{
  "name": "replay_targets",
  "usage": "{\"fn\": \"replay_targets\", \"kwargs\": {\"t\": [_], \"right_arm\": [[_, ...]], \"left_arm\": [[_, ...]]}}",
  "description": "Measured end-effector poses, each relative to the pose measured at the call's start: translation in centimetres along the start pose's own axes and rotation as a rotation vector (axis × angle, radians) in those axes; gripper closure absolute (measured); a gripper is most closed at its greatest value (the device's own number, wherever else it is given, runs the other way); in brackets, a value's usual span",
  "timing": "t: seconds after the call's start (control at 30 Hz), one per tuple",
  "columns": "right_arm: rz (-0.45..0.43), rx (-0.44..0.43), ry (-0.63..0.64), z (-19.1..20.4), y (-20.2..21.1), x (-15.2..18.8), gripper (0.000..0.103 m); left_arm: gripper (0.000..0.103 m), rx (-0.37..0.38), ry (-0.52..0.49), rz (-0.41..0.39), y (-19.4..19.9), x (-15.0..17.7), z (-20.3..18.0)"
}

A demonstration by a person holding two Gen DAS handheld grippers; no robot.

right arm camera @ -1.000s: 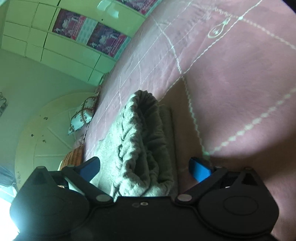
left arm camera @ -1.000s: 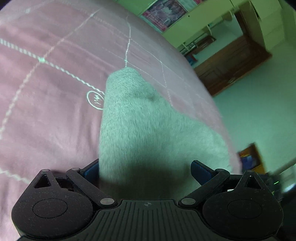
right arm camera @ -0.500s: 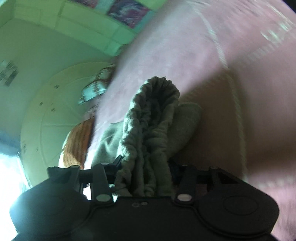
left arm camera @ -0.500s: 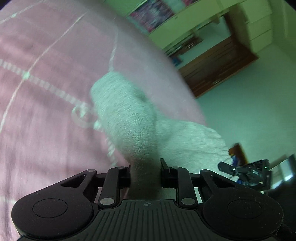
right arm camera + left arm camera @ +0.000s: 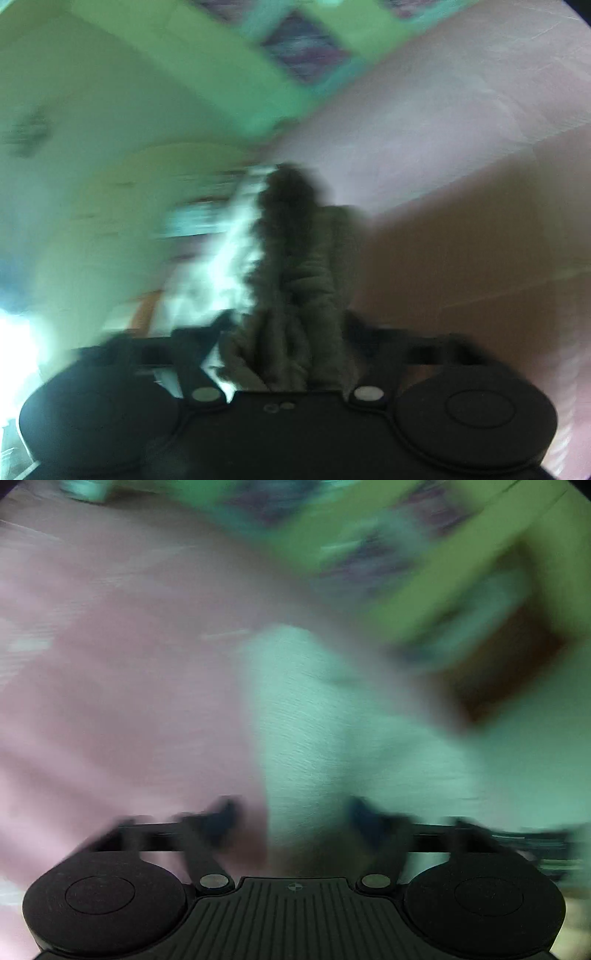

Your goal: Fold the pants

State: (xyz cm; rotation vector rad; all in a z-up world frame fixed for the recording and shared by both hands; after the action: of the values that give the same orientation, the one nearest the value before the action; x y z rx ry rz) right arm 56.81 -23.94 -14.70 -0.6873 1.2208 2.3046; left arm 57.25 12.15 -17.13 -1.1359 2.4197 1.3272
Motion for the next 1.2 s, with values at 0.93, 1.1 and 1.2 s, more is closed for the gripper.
{"fn": "replay_targets", "kwargs": {"t": [0.93,1.1,1.2], "right_arm": [[-0.211,0.209,0.425,11.4,26.4,23.5,0.006],[-0.256,0.195,0.477,14.9,29.2,25.5,0.006],[-0.292,0.235,0.527,16.0,30.6,26.0,0.006]], "left_arm": [[0.000,-0.205,-0.404,-0.327,29.3,23.3,-0.7],[0.000,-0.158,-0.442,-0.428,34.1,27.2,-3.1],[0.000,-0.140,-0.433,-0.431,35.5,28.1,-4.5]]}}
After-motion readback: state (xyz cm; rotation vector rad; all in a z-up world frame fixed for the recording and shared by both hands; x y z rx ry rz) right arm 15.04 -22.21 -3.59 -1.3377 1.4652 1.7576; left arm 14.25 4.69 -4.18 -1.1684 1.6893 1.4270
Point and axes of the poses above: each gripper's, at about its wrist camera, not at the fingertips, and y roughly against the way its jaws point, z to its left, x to its underside, the point moved 10 cm from there along -y, roughly the way its jaws point, and after that the axes turned 13 degrees about y, right-handed, at the moved point
